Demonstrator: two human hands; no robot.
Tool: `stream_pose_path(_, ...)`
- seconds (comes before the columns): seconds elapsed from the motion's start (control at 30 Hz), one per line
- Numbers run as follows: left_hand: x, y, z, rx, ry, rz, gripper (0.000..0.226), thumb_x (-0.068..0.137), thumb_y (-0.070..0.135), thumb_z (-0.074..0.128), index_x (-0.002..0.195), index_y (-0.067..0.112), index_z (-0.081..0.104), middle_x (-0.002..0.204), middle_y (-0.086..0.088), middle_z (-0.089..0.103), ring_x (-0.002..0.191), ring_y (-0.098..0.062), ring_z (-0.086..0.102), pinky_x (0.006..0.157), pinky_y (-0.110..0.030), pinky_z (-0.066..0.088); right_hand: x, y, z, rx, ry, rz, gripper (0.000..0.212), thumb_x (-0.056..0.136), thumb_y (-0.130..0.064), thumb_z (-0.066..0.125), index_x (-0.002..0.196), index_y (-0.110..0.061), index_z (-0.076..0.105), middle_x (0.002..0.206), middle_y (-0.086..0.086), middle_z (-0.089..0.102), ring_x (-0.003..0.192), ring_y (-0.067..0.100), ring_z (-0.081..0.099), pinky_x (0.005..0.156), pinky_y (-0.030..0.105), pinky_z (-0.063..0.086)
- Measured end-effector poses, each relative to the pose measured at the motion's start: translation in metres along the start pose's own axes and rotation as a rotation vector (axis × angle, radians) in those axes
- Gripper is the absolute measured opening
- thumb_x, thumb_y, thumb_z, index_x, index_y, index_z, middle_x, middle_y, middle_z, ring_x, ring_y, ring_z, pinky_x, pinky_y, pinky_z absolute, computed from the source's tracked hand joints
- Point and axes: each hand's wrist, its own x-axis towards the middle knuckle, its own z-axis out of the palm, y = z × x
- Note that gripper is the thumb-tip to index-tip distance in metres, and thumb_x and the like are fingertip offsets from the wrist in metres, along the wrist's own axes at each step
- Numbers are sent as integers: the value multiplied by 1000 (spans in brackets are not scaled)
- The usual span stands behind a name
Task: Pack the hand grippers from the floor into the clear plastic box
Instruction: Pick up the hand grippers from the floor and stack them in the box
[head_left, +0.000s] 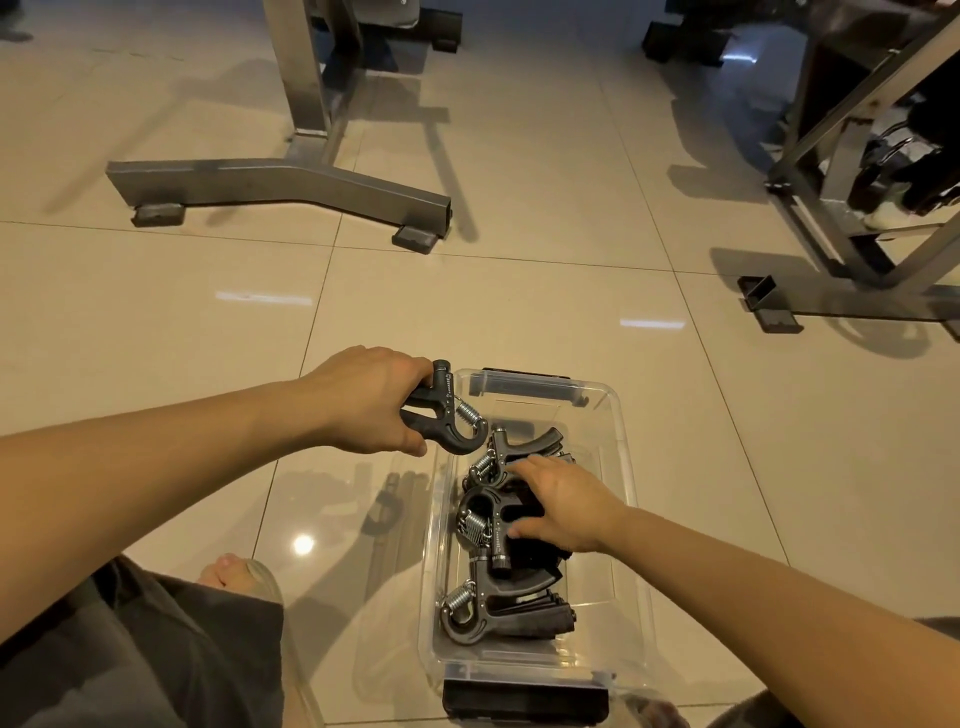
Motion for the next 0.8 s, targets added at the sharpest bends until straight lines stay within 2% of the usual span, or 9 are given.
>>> stream_pose_path(0.07,2,3,1,-20,26,-20,49,75,56,79,100,31,45,92,11,55,83,-17,53,69,-31,38,-3,-5,-24,247,118,61,64,89,-53,68,140,-18,52,128,3,63,113,19,60,96,37,51)
stream_pose_path(0.13,6,8,3,-63,80,-48,50,74,56,79,106,28,51,96,9,61,85,-18,57,71,-32,43,-9,-14,-48,595,202,141,42,95,-45,64,125,-16,60,109,5,69,94,15,66,83,31,55)
stream_pose_path(0.23,11,22,1,-132,181,-55,51,74,54,78,108,26,54,95,8,61,86,-20,59,70,-33,44,-17,-24,-68,1146,201,233,22,102,-32,57,109,-13,65,90,10,71,75,19,70,68,29,56)
stream_pose_path(0.33,12,36,-1,-181,277,-43,49,74,53,78,105,24,54,94,7,61,87,-21,60,72,-35,47,-22,-26,-77,1371,234,275,23,103,-28,56,106,-7,65,89,13,73,75,22,70,69,32,58)
stream_pose_path(0.47,11,50,3,-332,311,-66,54,72,54,81,110,25,56,101,7,65,89,-17,60,73,-33,48,-26,-26,-91,1622,316,265,22,102,-18,58,110,1,64,88,11,75,75,25,73,63,31,62)
stream_pose_path(0.53,11,55,4,-379,277,-59,58,72,54,82,115,25,56,102,7,64,90,-16,61,75,-34,50,-26,-24,-96,1694,354,292,18,101,-14,59,108,1,64,95,17,74,74,26,74,62,32,63)
stream_pose_path(0.6,10,57,2,-443,208,-41,60,73,54,81,121,26,56,104,8,65,92,-14,62,82,-37,53,-27,-18,-100,1660,402,308,14,102,-11,57,105,1,64,90,17,73,68,25,72,61,32,63)
stream_pose_path(0.7,10,51,-6,-474,212,-35,49,80,53,76,119,27,61,101,13,63,89,-7,63,81,-34,55,-30,-6,-107,1440,482,294,16,103,-11,53,103,1,63,68,5,65,60,19,63,63,34,60)
stream_pose_path(0.8,12,38,-15,-362,306,-14,50,85,51,72,128,31,55,112,13,62,95,-6,61,84,-36,55,-30,0,-110,1244,503,251,18,104,-13,52,104,0,65,73,8,59,60,17,58,64,35,58)
